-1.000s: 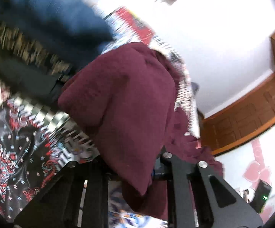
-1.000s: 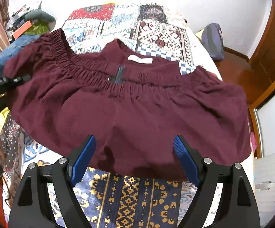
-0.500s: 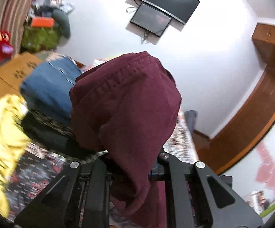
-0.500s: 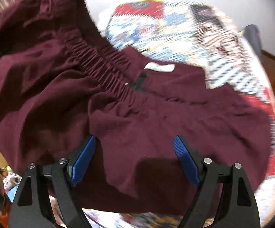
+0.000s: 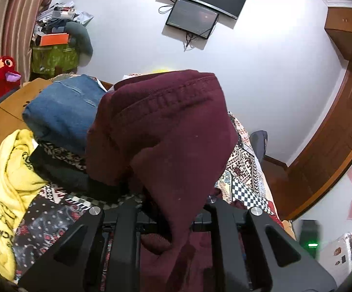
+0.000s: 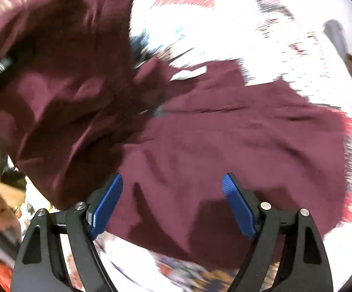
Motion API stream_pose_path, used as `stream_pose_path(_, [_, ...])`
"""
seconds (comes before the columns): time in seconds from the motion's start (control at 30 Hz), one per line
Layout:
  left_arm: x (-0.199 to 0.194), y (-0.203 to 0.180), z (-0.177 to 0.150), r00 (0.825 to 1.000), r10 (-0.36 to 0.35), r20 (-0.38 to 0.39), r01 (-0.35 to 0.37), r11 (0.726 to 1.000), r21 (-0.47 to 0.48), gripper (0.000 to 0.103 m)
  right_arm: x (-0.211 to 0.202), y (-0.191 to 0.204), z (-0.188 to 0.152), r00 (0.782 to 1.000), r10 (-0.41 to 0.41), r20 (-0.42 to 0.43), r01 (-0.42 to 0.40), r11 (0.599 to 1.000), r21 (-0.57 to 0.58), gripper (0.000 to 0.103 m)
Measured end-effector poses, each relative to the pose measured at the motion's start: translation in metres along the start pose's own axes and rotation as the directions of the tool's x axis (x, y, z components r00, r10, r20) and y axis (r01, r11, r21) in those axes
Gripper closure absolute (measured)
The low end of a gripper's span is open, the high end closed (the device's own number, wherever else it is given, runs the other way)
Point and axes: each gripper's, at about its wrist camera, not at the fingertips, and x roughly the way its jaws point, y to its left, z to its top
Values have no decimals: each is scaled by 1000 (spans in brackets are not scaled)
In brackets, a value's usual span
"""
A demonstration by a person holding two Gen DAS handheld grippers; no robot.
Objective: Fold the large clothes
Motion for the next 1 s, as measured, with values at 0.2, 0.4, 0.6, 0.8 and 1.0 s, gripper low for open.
stream_pose_path(0.2, [10, -37, -4, 1000, -31, -1, 31, 999, 40, 89, -37, -74, -28, 945, -322, 53, 320, 946, 47, 21])
stream_pose_path(0.4, [26, -98, -12, 995, -86, -42, 91, 987, 135, 89, 0, -114, -48, 946, -321, -48, 324, 940, 109, 18])
stream_pose_path(0.6, [53, -165, -43, 976, -144, -162, 185, 943, 276, 89, -4, -113, -53, 956, -294, -22, 295, 949, 114, 18])
stream_pose_path(0.8, [80, -193, -101, 927, -115, -358, 273, 860, 431, 89, -23, -124, -62, 977, -212, -33, 215, 960, 177, 19])
stream_pose_path(1.0, [75, -183, -139, 879, -91, -467, 363, 762, 535, 86, -45, -139, -77, 983, -180, -22, 179, 953, 245, 19])
